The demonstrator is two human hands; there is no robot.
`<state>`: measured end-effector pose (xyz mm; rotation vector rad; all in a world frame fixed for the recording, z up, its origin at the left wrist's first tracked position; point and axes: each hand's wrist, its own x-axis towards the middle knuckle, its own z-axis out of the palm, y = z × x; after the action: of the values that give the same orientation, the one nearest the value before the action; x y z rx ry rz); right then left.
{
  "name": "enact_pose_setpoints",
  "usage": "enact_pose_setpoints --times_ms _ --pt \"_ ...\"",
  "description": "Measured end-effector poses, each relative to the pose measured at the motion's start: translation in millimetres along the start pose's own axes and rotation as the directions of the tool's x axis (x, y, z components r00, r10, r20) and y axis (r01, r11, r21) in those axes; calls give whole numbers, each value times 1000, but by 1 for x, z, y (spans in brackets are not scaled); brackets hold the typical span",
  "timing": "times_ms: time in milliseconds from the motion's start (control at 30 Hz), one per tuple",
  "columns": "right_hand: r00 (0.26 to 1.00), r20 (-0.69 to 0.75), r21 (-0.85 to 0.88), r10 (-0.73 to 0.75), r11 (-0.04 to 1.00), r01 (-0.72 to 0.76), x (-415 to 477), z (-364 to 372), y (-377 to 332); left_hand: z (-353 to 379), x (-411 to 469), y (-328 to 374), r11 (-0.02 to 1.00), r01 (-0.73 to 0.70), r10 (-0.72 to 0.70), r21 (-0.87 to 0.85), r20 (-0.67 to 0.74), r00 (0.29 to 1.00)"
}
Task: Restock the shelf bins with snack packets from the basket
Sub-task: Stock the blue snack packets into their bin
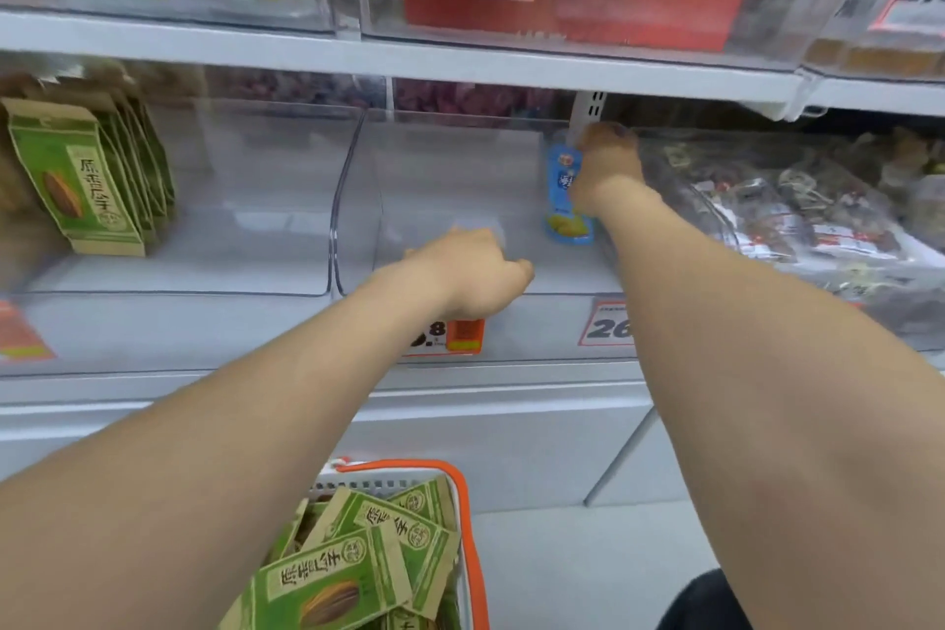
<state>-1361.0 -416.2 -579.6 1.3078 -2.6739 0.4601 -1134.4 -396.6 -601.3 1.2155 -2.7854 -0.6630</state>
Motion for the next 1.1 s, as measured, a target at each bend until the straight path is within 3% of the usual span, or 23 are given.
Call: enact_pose_setpoints --times_ms 233,367,467,600,667,867,967,1100 --pt "947 -259 -354 -188 931 88 -11 14 10 3 9 -7 999 -4 6 -41 56 998" --pt "926 -345 -318 -153 947 38 -9 16 5 4 8 -7 997 -36 36 -69 -9 999" --pt "973 -221 -239 -59 971 5 -12 14 2 5 7 -7 996 -41 39 -79 -36 999" --pt "990 -51 -176 -132 977 121 -15 21 6 7 5 -6 994 -60 55 -89 -55 997" --pt "994 -3 -123 -111 986 110 -14 22 7 7 4 -6 995 -60 55 -84 -63 996" --pt "989 -142 -199 -42 980 13 -17 17 2 5 3 -4 996 -57 53 -75 -55 997" --pt "979 -131 -271 -156 955 116 -19 13 -3 4 2 -5 995 -54 50 -83 -50 998" --pt "965 139 -234 -222 939 250 -23 19 -5 4 1 -5 995 -57 52 -87 -60 997"
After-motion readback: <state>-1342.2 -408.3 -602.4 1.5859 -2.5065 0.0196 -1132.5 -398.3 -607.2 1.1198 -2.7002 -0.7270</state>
